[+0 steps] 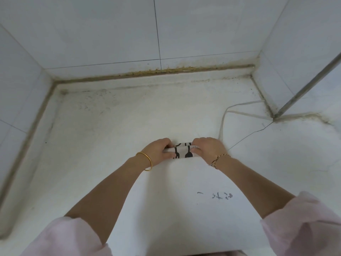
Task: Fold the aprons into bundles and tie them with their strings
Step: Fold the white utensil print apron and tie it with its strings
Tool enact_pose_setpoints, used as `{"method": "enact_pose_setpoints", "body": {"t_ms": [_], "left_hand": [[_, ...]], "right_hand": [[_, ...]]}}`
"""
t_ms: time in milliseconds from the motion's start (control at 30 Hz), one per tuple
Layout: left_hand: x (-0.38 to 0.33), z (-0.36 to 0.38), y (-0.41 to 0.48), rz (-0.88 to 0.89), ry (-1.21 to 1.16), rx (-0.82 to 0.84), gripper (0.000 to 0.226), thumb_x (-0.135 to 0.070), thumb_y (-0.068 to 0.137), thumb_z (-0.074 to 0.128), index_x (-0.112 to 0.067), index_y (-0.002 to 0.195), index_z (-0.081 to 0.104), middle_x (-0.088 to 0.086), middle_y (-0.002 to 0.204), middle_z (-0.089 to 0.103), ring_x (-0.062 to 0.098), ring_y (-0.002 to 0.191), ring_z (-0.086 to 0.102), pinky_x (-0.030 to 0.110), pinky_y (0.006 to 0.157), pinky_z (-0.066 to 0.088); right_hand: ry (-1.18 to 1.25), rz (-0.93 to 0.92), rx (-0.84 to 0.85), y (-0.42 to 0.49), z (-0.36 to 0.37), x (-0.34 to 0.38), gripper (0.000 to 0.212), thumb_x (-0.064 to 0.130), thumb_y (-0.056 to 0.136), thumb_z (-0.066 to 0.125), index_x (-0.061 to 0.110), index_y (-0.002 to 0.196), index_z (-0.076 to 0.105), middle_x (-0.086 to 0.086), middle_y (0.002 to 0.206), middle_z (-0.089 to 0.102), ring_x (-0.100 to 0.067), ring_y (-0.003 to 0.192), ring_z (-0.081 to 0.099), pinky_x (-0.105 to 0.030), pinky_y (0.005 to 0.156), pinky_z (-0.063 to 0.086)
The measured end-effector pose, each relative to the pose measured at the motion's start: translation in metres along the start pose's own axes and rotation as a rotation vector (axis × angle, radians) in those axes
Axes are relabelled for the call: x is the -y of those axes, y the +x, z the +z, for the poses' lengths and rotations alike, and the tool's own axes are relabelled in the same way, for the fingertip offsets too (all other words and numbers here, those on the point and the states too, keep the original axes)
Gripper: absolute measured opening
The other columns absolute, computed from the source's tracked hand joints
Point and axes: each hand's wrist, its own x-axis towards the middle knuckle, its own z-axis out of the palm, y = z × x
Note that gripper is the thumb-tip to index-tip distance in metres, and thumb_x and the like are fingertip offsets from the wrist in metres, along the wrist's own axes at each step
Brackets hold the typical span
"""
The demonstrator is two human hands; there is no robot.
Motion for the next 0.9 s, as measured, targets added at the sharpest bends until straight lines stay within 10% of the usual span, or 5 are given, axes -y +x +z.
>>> {"method": "enact_pose_setpoints", "body": {"t_ms": [267, 600, 900], "left_hand": [[-0.010, 0.004, 0.011, -0.249, -0.043, -0.055, 0.039, -0.028, 0.090, 0.060, -0.006, 0.118, 0.044, 0.008, 0.117, 0.037, 0.025, 0.093, 0.049, 0.033, 0.086, 0.043], [-0.032, 0.003, 0.032, -0.101, 0.539, 0.046, 0.033, -0.021, 0.091, 0.051, -0.018, 0.124, 0.048, 0.004, 0.125, 0.046, 0.025, 0.117, 0.042, 0.036, 0.091, 0.034], [-0.095, 0.002, 0.042, 0.080, 0.135, 0.464, 0.023, -0.017, 0.097, 0.039, -0.005, 0.112, 0.051, 0.011, 0.109, 0.056, 0.027, 0.100, 0.053, 0.034, 0.086, 0.041]], "right_hand": [[0.148, 0.184, 0.061, 0.011, 0.005, 0.001, 0.037, 0.036, 0.094, 0.050, 0.010, 0.120, 0.048, -0.007, 0.120, 0.040, -0.029, 0.093, 0.057, -0.033, 0.075, 0.046], [0.027, 0.259, 0.255, 0.022, -0.002, 0.008, 0.041, 0.041, 0.094, 0.047, 0.005, 0.111, 0.052, -0.014, 0.114, 0.050, -0.028, 0.099, 0.050, -0.032, 0.081, 0.040], [0.152, 0.073, -0.051, -0.048, -0.037, -0.032, 0.038, 0.037, 0.093, 0.053, 0.004, 0.113, 0.052, -0.005, 0.108, 0.044, -0.021, 0.088, 0.048, -0.023, 0.069, 0.028]]}}
